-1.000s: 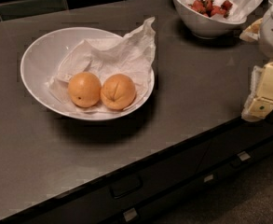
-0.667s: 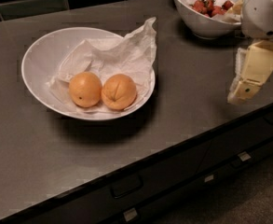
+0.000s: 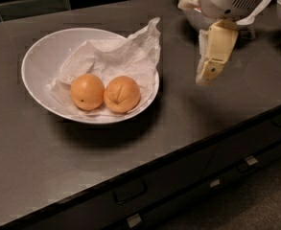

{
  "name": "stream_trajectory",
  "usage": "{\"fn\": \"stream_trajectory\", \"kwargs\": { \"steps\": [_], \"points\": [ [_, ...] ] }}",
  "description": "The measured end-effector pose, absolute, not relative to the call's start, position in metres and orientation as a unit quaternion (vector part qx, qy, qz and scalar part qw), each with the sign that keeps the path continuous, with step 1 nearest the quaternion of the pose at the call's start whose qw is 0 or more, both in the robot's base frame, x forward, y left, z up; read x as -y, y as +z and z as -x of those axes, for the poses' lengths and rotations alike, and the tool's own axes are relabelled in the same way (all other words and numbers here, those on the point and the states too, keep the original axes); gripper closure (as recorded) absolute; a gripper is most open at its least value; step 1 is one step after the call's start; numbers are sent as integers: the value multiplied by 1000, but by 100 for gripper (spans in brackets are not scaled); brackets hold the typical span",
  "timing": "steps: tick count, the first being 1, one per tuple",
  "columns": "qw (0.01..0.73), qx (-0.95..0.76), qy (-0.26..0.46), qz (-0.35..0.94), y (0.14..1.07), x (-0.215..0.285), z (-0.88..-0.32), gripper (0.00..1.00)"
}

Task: Pick orange from white bowl

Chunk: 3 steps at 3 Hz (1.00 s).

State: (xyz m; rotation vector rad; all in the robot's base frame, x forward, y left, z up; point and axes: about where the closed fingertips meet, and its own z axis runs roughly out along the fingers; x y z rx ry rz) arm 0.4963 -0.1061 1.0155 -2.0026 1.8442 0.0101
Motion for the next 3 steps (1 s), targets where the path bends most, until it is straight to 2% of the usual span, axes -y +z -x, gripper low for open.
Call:
{"fn": "stream_trajectory", "kwargs": {
  "steps": [2, 3],
  "points": [
    [214, -656, 14, 723, 1006, 92, -505, 0],
    [219, -654, 24, 724, 998, 81, -516, 4]
  ]
}}
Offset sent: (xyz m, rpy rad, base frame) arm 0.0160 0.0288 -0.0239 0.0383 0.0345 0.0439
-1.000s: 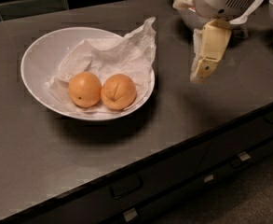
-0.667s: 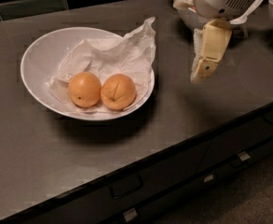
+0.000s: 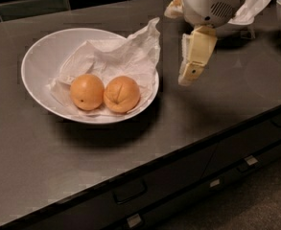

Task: Pick orange from white bowl

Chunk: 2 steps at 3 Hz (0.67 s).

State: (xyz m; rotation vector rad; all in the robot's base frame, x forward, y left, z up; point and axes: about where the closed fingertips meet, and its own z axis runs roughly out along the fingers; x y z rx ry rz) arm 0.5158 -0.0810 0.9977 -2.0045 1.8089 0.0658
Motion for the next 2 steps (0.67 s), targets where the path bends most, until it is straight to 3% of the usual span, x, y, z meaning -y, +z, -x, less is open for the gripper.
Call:
{"fn": "stream_trajectory", "kwargs": {
  "steps": [2],
  "points": [
    [201, -629, 52, 749, 974, 53, -542, 11]
  ]
}}
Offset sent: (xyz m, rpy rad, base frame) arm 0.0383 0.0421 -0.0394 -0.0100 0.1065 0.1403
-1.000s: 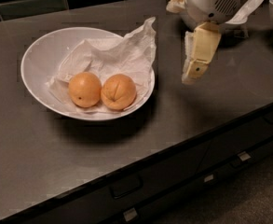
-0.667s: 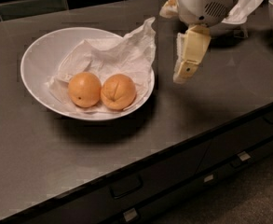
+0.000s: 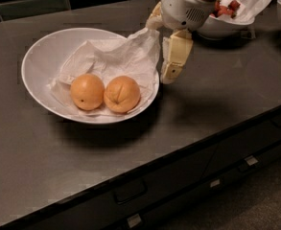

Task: Pick orange from white bowl

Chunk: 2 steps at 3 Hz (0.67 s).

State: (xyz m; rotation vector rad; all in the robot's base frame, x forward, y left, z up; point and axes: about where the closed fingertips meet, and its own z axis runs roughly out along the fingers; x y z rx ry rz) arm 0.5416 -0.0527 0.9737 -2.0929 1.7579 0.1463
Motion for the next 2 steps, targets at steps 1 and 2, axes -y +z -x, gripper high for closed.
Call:
{"fn": "stream_trajectory", "kwargs": {
  "steps": [1, 2],
  "points": [
    [201, -629, 53, 749, 973, 52, -542, 0],
    [205, -626, 54, 750, 972, 48, -544, 0]
  ]
}}
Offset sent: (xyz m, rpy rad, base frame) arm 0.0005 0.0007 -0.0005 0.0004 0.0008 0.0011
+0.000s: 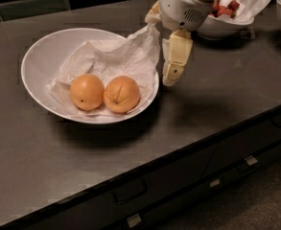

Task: Pick orange from white bowl

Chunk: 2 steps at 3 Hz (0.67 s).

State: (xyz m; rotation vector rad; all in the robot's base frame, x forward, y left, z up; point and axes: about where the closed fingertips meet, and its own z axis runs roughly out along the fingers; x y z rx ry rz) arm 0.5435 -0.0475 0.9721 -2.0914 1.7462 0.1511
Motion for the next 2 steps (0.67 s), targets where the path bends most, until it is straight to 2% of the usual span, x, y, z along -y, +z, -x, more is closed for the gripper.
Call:
{"fn": "stream_trajectory", "kwargs": {
  "steps": [2],
  "points": [
    [202, -599, 99, 769, 943, 5, -546, 11]
  ]
}}
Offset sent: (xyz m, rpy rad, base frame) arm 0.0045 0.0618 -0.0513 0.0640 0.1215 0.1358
